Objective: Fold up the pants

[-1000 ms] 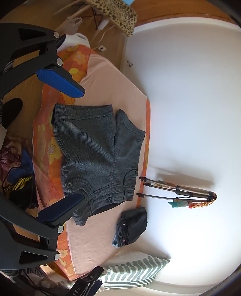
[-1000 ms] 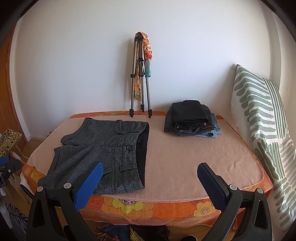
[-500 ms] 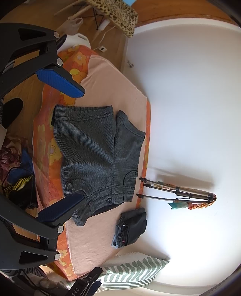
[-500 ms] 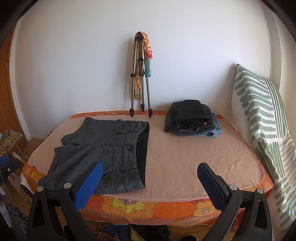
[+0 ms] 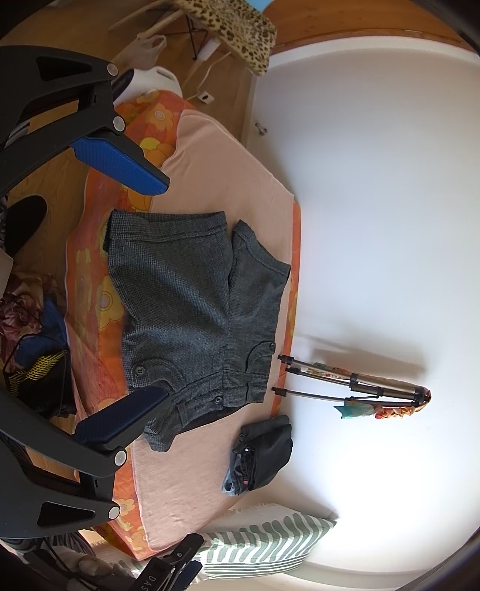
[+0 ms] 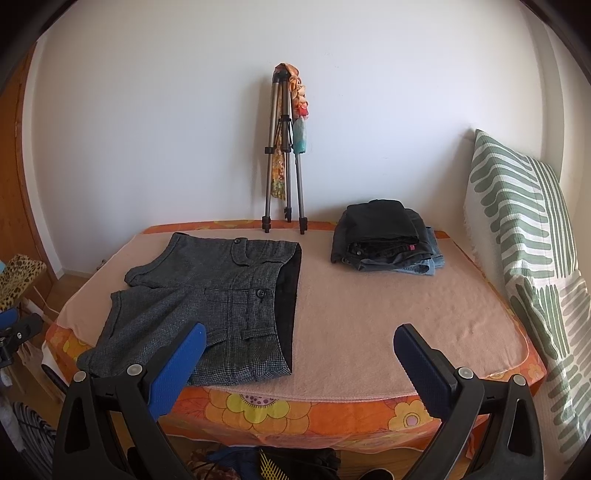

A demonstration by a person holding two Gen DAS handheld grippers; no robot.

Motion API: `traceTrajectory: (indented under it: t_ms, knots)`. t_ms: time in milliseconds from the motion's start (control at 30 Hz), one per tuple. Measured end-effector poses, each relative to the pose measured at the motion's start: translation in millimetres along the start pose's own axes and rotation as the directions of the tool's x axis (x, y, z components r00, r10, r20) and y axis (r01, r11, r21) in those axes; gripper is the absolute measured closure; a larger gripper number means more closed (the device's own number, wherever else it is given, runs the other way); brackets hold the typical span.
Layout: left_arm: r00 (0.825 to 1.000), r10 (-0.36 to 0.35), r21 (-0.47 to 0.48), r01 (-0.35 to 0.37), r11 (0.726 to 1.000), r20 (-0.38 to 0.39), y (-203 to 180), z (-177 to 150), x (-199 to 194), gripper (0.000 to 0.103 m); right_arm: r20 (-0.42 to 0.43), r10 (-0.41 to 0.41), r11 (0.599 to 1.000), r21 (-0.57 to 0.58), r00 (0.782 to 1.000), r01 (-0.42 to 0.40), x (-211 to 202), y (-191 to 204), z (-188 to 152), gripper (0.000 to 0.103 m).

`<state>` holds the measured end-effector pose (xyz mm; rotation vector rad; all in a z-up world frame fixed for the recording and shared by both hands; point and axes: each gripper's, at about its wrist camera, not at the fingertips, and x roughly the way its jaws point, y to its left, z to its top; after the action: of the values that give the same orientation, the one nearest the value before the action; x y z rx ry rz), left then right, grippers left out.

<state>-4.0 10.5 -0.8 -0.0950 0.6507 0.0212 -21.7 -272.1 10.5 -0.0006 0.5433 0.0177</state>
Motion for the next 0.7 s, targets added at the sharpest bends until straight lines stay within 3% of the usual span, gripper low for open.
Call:
traceTrajectory:
  t_ms: [700]
  knots:
    - [1.0,0.001,-0.005,-0.001,1.0,-0.003,3.8,-2.3,1.2,0.0,-0.003,0.003,1.0,-0.006,1.0,-0.003,0.7,1.7,-1.3,0.0]
